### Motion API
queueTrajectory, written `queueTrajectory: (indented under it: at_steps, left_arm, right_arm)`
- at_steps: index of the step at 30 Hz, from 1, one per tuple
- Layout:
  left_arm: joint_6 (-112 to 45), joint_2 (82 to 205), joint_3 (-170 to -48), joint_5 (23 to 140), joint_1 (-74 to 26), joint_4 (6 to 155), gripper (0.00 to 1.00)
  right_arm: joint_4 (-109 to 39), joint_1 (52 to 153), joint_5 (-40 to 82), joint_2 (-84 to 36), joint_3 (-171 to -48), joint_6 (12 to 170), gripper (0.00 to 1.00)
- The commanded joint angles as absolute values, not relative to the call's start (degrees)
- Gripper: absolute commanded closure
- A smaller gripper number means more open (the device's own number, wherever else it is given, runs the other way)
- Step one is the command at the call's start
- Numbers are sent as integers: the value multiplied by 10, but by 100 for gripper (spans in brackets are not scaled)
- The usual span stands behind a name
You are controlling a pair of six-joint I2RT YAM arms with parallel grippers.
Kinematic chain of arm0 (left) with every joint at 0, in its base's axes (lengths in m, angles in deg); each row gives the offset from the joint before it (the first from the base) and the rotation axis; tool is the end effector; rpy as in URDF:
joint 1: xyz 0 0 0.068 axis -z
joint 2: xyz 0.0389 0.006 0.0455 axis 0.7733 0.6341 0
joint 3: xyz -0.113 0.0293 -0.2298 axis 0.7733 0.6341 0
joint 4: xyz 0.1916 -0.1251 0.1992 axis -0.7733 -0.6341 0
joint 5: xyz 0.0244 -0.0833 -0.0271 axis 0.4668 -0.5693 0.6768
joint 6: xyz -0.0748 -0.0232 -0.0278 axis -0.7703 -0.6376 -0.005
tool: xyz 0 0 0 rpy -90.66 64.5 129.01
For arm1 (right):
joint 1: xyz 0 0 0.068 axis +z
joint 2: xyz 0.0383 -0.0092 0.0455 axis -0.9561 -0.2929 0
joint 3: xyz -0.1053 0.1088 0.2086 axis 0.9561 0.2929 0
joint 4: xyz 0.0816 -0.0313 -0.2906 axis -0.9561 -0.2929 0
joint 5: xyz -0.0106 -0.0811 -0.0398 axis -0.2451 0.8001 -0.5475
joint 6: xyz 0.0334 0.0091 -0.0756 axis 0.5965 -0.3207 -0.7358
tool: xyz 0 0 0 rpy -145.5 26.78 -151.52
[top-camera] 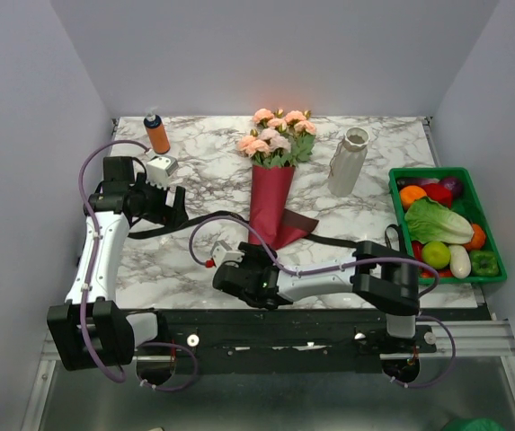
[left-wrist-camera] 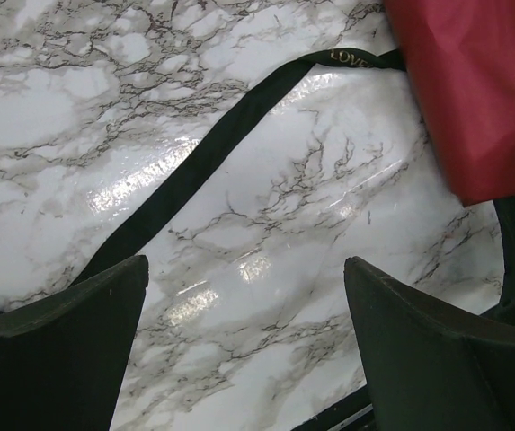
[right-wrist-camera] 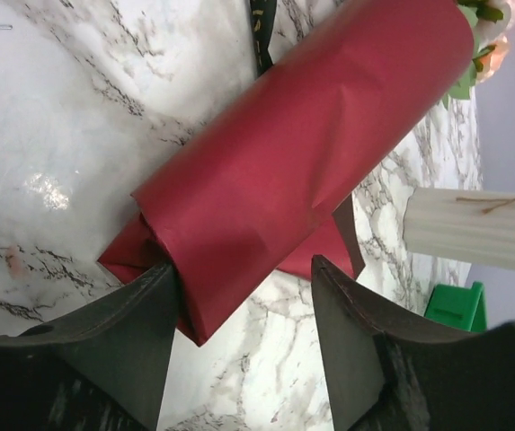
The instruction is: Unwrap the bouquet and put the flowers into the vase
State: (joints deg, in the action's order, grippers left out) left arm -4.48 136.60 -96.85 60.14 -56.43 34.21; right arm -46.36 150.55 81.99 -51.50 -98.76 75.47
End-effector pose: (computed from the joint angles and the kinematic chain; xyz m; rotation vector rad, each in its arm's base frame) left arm 0.3105 -0.0045 0.2494 0.4495 2.3423 -0.4521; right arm 0.1462 0.3927 0.0942 -1.2028 1.7542 -0.5119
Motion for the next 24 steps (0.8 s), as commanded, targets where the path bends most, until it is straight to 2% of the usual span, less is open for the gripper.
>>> queueTrajectory:
  at_steps: [1, 3, 8, 10, 12, 13, 14, 15, 16, 17, 18, 20, 21, 22, 24]
  left_arm:
    - [-24, 1355, -970, 581, -566, 330, 1]
    - [-21, 1356, -976, 581, -566, 326, 1]
    - [-23, 1350, -989, 580, -565, 322, 1]
    - [-27, 1348, -991, 580, -566, 322, 1]
    - [-30, 1348, -994, 579, -566, 319, 1]
    - [-29, 1348, -997, 578, -566, 318, 1]
    - [-29, 1346, -997, 580, -566, 317, 1]
    - [-29, 1341, -997, 581, -565, 317, 1]
    - [-29, 1340, -997, 581, -565, 317, 1]
    - [-27, 1339, -997, 581, -566, 317, 1]
    - [-26, 1335, -996, 582, -566, 317, 1]
    - [-26, 1334, -992, 582, -566, 319, 1]
    - [-26, 1335, -991, 582, -566, 319, 1]
    - [-26, 1336, -990, 582, -566, 320, 1]
    - [-26, 1339, -990, 579, -566, 320, 1]
  right_arm:
    - [-434, 1514, 906, -529, -977, 803, 44]
    - [-437, 1522, 923, -512, -981, 834, 53]
    - [-455, 1541, 994, -455, -996, 910, 65]
    - [-490, 1544, 1018, -413, -1001, 953, 74]
    - [-554, 1550, 1037, -376, -1017, 1084, 81]
    - [-603, 1551, 1042, -367, -1026, 1146, 83]
    - [-729, 1552, 1048, -359, -1036, 1218, 85]
    - [-811, 1553, 1049, -355, -1069, 1399, 85]
    - [-991, 1554, 1051, -362, -1086, 1501, 85]
    - [-1090, 1556, 1047, -369, -1105, 1616, 85]
    - [-1181, 1558, 1047, -379, -1126, 1832, 84]
    - [-1219, 1572, 1036, -390, -1120, 1832, 77]
    - [-1218, 1579, 1033, -391, -1112, 1848, 62]
    - [-1218, 1585, 1032, -395, -1102, 1853, 52]
    - [-1218, 1592, 1025, -422, -1111, 1832, 39]
